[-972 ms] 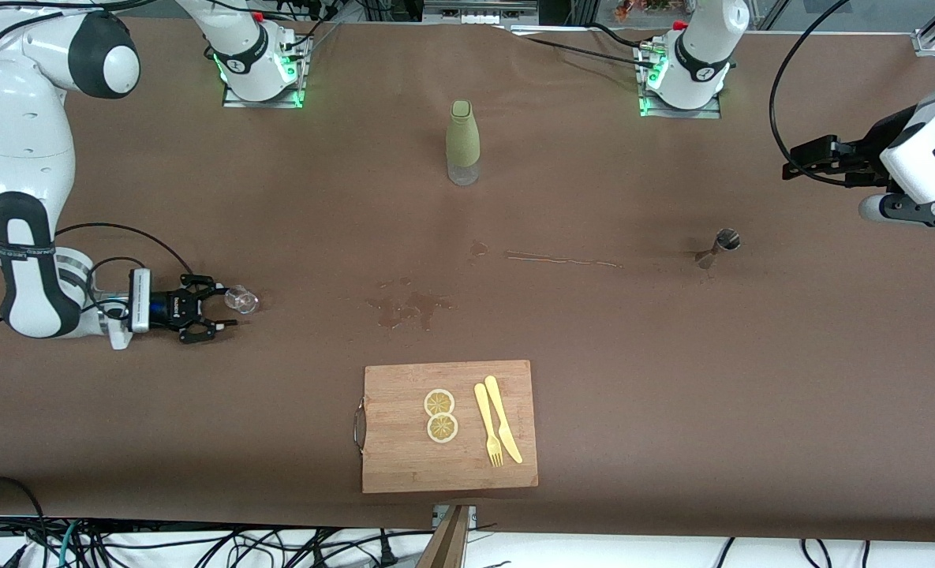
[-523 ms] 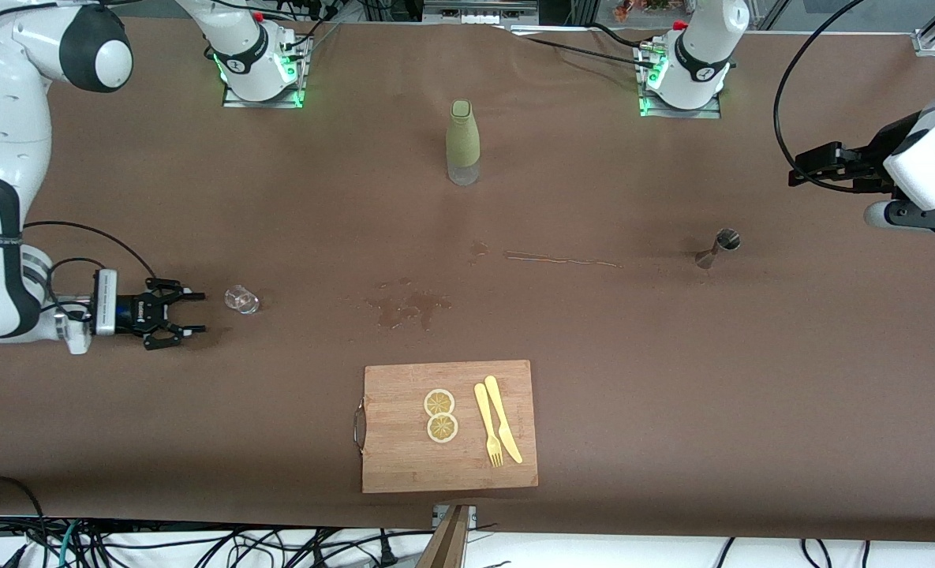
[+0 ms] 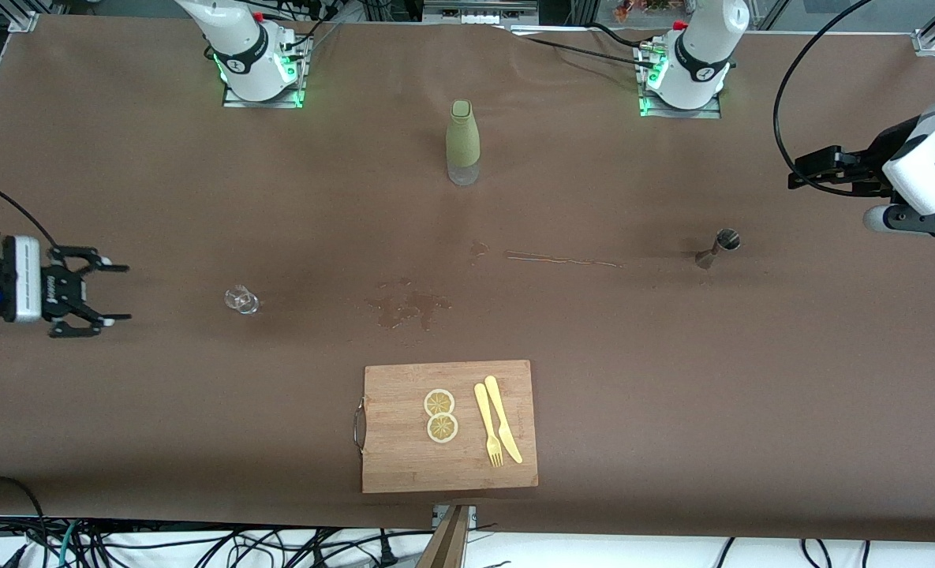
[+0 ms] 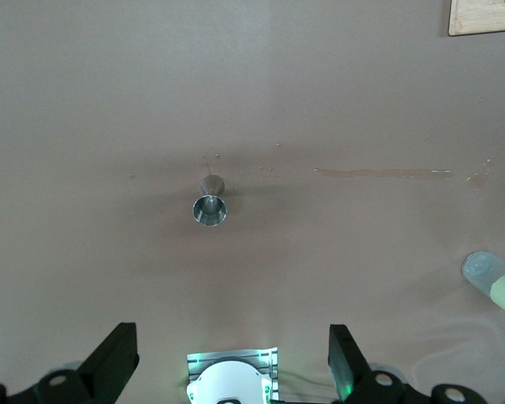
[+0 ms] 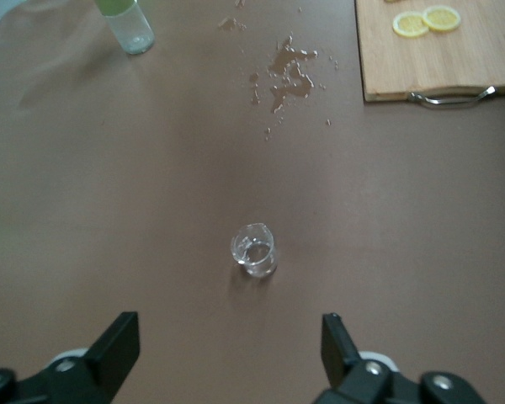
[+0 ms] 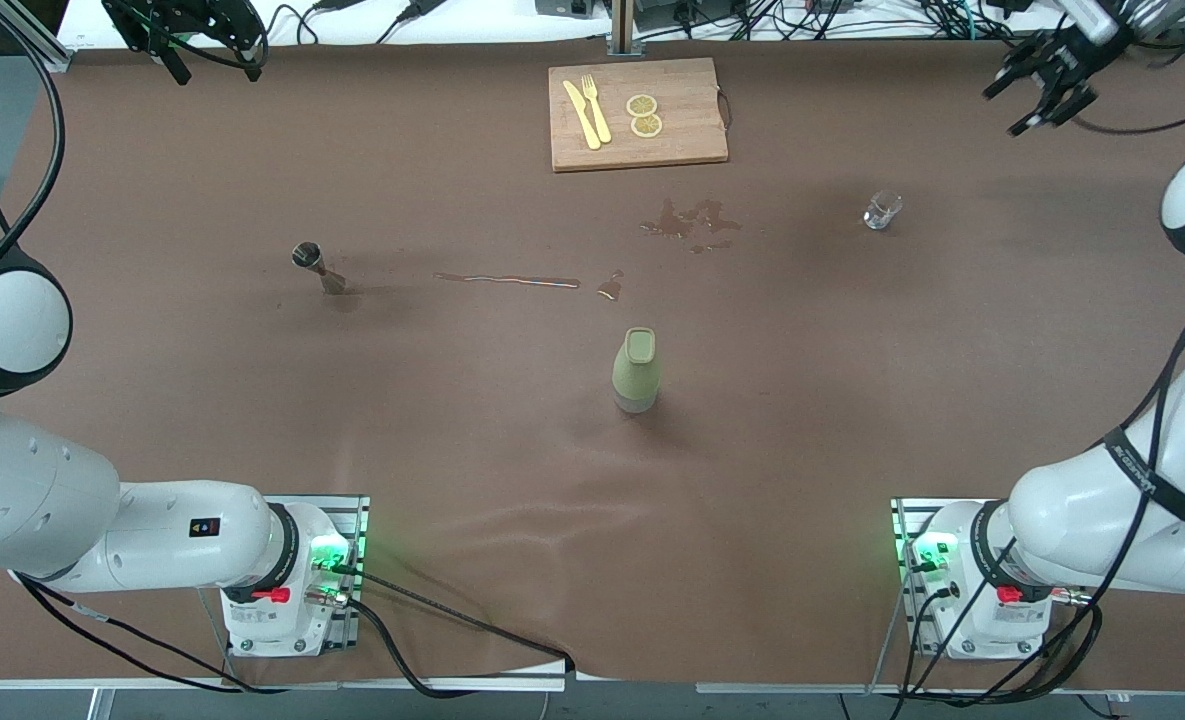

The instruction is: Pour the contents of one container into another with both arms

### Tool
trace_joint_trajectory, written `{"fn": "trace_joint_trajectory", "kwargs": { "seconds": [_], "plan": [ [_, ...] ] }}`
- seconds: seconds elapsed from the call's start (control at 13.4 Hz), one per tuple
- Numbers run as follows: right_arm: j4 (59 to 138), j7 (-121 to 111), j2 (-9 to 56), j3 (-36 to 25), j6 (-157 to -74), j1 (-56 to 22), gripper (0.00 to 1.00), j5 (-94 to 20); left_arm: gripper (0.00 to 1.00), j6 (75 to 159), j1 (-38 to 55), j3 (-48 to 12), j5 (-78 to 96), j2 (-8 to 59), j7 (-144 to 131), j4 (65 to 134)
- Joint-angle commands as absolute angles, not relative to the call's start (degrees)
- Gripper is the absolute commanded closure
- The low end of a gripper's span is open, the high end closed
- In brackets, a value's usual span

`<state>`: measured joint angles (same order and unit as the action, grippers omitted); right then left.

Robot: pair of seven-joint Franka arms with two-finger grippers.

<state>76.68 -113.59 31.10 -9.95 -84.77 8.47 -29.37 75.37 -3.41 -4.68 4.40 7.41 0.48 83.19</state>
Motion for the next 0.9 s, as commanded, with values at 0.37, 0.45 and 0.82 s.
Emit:
{"fn": "trace_joint_trajectory", "kwargs": {
  "seconds": [0.37, 0.45, 0.82],
  "plan": [
    [89.8, -63.6, 0.6, -9.3, -84.6, -1.0, 0.0, -9.9, 0.0, 75.0, -3.3, -4.9, 2.5, 8.4, 1.7, 81.0],
    [90.1, -57.7, -1.7, -9.3, -82.8, -2.4, 0.0, -8.4, 0.0, 75.0, -3.3, -4.8, 2.5, 8.4, 1.7, 81.0],
    [88.3, -29.8, -5.8, -9.1, -79.9, -9.0, 0.0, -1.5, 0.0, 75.0, -3.3, -5.1, 1.2, 8.4, 1.7, 81.0]
  ]
}}
